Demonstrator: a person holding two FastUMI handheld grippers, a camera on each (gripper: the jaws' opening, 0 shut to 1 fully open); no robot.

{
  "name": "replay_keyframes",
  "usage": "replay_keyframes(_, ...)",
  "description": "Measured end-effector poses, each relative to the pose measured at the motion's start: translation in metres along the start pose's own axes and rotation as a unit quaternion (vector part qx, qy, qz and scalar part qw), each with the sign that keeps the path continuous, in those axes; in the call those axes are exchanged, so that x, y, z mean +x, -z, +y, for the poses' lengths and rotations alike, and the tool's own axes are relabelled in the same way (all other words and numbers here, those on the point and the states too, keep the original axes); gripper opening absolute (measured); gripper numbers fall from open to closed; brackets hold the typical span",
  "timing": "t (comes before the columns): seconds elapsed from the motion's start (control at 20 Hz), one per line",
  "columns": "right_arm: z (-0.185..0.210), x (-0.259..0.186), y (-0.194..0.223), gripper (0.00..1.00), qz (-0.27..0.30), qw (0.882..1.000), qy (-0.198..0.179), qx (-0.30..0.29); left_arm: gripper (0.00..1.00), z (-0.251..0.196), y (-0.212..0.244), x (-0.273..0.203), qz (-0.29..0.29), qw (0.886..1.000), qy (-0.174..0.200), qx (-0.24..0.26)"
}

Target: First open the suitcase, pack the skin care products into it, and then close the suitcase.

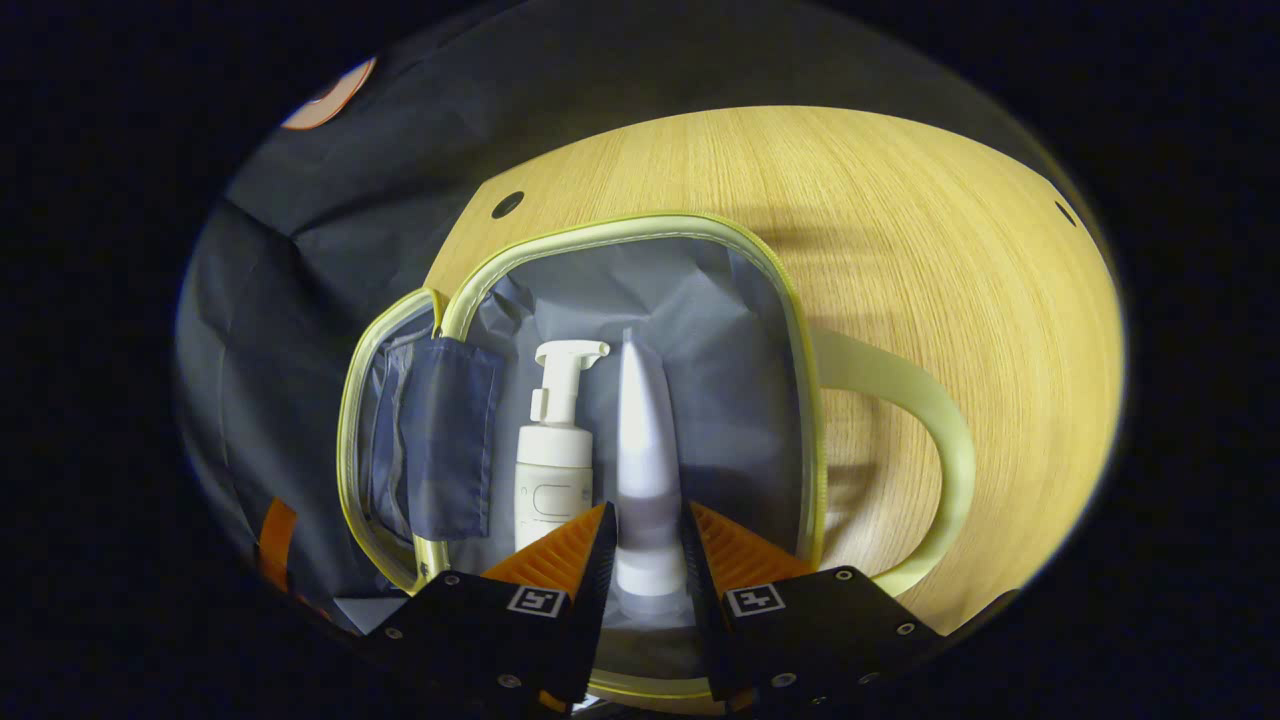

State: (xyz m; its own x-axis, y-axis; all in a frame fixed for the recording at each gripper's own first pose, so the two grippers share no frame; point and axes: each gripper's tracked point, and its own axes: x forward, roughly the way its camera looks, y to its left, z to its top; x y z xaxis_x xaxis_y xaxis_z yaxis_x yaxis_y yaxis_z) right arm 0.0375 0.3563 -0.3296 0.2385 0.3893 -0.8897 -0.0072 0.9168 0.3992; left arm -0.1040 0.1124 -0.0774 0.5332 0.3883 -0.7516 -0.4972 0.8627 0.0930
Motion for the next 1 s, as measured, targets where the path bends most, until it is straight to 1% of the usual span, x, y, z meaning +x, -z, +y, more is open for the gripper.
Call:
replay_keyframes(0.05, -0.002, -0.002, -0.001, 0.48, -0.003, 1.000, -0.003, 0.003, 0.89, 0.004, 0.000, 0.004, 0.000, 1.000, -0.003, -0.001)
replay_keyframes(0.1, -0.003, -0.007, -0.002, 0.43, -0.008, 1.000, -0.004, 0.005, 0.89, 0.005, -0.001, 0.006, 0.000, 1.000, -0.001, -0.004)
replay_keyframes(0.15, -0.003, -0.011, -0.003, 0.50, -0.013, 1.000, -0.007, 0.004, 0.89, 0.008, 0.000, 0.009, 0.001, 1.000, -0.003, -0.005)
replay_keyframes(0.3, -0.008, -0.030, -0.008, 0.56, -0.039, 0.999, -0.006, -0.014, 0.89, 0.018, -0.004, 0.021, -0.001, 1.000, -0.004, -0.008)
replay_keyframes(0.4, -0.013, -0.047, -0.015, 0.61, -0.069, 0.997, -0.004, -0.033, 0.89, 0.025, -0.008, 0.029, -0.004, 1.000, 0.001, -0.015)
replay_keyframes(0.45, -0.015, -0.056, -0.018, 0.66, -0.088, 0.995, -0.004, -0.044, 0.89, 0.029, -0.010, 0.034, -0.002, 1.000, 0.003, -0.018)
replay_keyframes(0.5, -0.020, -0.067, -0.023, 0.69, -0.107, 0.993, -0.001, -0.057, 0.89, 0.033, -0.010, 0.040, 0.001, 1.000, 0.005, -0.020)
replay_keyframes(0.55, -0.024, -0.077, -0.026, 0.75, -0.127, 0.989, 0.002, -0.070, 0.89, 0.040, -0.012, 0.046, 0.000, 1.000, 0.001, -0.024)
replay_keyframes(0.6, -0.029, -0.088, -0.030, 0.78, -0.147, 0.986, 0.007, -0.081, 0.89, 0.043, -0.014, 0.052, 0.001, 0.999, 0.004, -0.032)
replay_keyframes(0.65, -0.032, -0.099, -0.034, 0.84, -0.168, 0.982, 0.011, -0.090, 0.89, 0.048, -0.015, 0.058, 0.003, 0.999, 0.005, -0.040)
replay_keyframes(0.75, -0.038, -0.124, -0.042, 0.89, -0.209, 0.973, 0.016, -0.100, 0.89, 0.059, -0.019, 0.070, 0.005, 0.998, 0.006, -0.055)
replay_keyframes(0.85, -0.043, -0.147, -0.049, 0.92, -0.246, 0.964, 0.023, -0.103, 0.89, 0.069, -0.022, 0.084, 0.006, 0.998, 0.006, -0.059)
replay_keyframes(1.0, -0.050, -0.177, -0.057, 0.93, -0.287, 0.951, 0.039, -0.105, 0.90, 0.072, -0.018, 0.103, 0.033, 0.993, 0.032, -0.105)
